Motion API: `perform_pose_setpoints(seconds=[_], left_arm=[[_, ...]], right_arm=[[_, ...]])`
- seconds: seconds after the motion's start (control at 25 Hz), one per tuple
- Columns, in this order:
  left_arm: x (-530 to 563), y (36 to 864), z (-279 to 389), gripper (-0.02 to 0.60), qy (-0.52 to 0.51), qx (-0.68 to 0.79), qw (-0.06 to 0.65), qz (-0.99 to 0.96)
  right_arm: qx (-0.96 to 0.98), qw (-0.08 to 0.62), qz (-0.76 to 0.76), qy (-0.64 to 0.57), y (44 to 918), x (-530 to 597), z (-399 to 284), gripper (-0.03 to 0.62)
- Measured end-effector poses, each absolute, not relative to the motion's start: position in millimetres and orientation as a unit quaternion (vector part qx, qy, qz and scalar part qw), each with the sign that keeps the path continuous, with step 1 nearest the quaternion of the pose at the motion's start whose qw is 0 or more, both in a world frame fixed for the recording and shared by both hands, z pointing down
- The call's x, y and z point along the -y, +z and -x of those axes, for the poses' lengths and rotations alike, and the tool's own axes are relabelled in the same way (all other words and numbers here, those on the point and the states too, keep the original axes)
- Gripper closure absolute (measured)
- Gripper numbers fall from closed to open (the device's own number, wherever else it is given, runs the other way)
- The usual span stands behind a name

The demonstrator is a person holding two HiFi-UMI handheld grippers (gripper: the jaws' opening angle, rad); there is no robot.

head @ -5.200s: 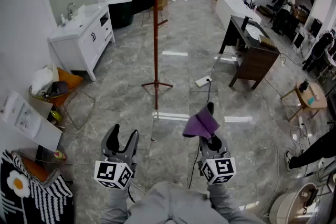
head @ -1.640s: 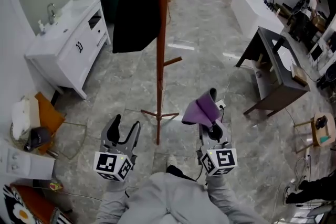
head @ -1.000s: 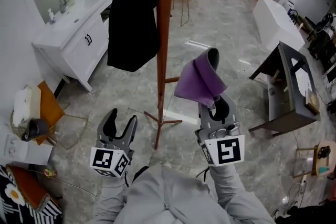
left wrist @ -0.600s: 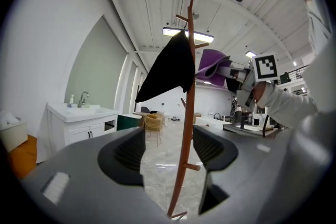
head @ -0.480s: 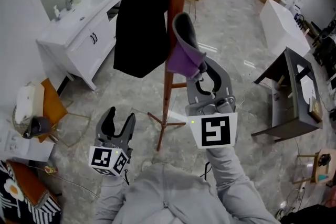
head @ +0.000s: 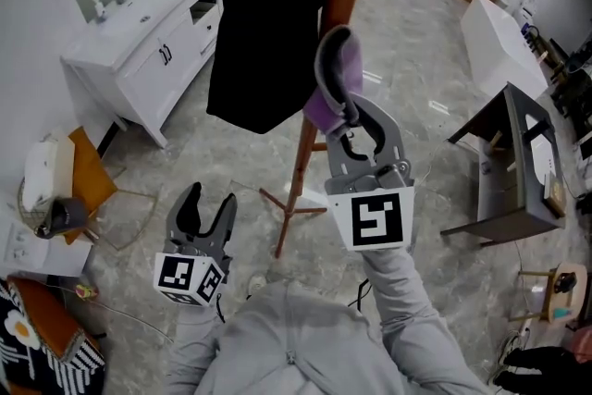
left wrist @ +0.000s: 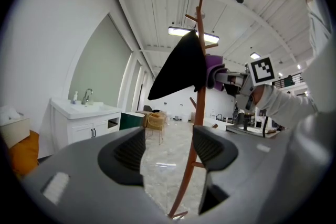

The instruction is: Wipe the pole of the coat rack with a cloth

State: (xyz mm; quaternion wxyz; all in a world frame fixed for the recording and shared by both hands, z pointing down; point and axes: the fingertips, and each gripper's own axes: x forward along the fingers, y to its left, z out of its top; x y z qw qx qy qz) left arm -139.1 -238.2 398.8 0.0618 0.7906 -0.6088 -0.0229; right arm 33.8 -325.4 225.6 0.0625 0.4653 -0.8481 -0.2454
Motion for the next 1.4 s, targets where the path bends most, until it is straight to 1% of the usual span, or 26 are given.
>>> perform_pose_setpoints(seconds=[0.36,1.08,1.4], left_arm=[[243.9,405.4,147.3,0.273,-0.021,0.598,0.071,-0.798],[247.6,420.1,155.8,0.273,-0.019,0.584,0.092,-0.806],[244.9,425.9,164.7,0.273,-0.015,0.588,0.099,-0.803]], right_arm=[[0.855,0.094,-0.469,-0.200,287.7,331.2,-28.7,0.537],[0.859,0.237,-0.440,-0.113,426.6,328.9,-11.3,0.537],[0.867,0.247,-0.428,-0.064,463.9,328.0,-1.4,0.537]])
